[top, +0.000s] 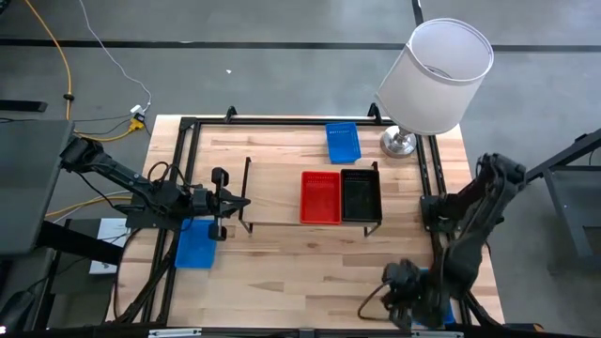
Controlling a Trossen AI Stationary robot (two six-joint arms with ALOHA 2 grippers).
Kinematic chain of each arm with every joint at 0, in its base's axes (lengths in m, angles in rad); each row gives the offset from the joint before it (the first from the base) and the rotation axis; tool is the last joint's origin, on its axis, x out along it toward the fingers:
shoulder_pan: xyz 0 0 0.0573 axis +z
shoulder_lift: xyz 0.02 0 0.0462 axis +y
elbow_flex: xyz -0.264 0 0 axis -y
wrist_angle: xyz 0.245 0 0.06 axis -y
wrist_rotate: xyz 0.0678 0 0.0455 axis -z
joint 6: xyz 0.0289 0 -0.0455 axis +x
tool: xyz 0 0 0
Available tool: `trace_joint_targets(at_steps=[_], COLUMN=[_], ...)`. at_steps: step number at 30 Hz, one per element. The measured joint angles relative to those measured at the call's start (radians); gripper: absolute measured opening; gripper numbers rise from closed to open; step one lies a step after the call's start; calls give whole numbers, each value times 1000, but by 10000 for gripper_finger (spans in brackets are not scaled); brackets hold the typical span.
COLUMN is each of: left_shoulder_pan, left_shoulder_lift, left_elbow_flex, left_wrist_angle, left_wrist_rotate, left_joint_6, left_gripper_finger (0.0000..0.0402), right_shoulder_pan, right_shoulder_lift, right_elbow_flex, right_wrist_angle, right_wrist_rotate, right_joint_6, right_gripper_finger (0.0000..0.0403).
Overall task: Stack baskets on shelf by color
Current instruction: Put the bottom right blue bin on the shelf
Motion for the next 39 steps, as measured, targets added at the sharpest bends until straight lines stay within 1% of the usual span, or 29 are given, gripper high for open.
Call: trace_joint_targets(at_steps=[4,6,9,12,18,20,22,24,26,30,34,37,39], left_shoulder_pan=[0,0,0,0,0,0,0,0,0,0,0,0,0], left_shoulder_lift=[0,0,0,0,0,0,0,0,0,0,0,0,0], left_elbow_flex=[0,0,0,0,0,0,0,0,0,0,0,0,0], left_wrist_angle=[0,0,0,0,1,1,1,1,1,1,1,3,5], left_wrist_rotate=[0,0,0,0,0,-1,-1,-1,-2,-2,-2,-2,-3], left_joint_6=[0,0,-2,-10,-27,-25,-17,-11,-11,-10,-8,-7,-7], left_gripper_finger=[3,3,3,3,3,3,3,3,3,3,3,3,3], right_shoulder_pan=[61,82,99,102,86,77,70,64,55,46,54,58,58], right_shoulder_lift=[108,153,204,229,237,237,237,238,238,239,240,240,240], right_elbow_flex=[0,0,0,0,9,45,97,147,174,181,144,111,96], right_wrist_angle=[-22,-34,-54,-77,-135,-219,-342,-477,-546,-526,-469,-449,-453], right_wrist_rotate=[-97,-151,-219,-254,-280,-299,-319,-321,-315,-300,-302,-303,-322], right_joint_6=[342,485,631,716,737,741,747,754,752,718,718,739,777], right_gripper_finger=[0,0,0,0,0,0,0,0,0,0,0,1,8])
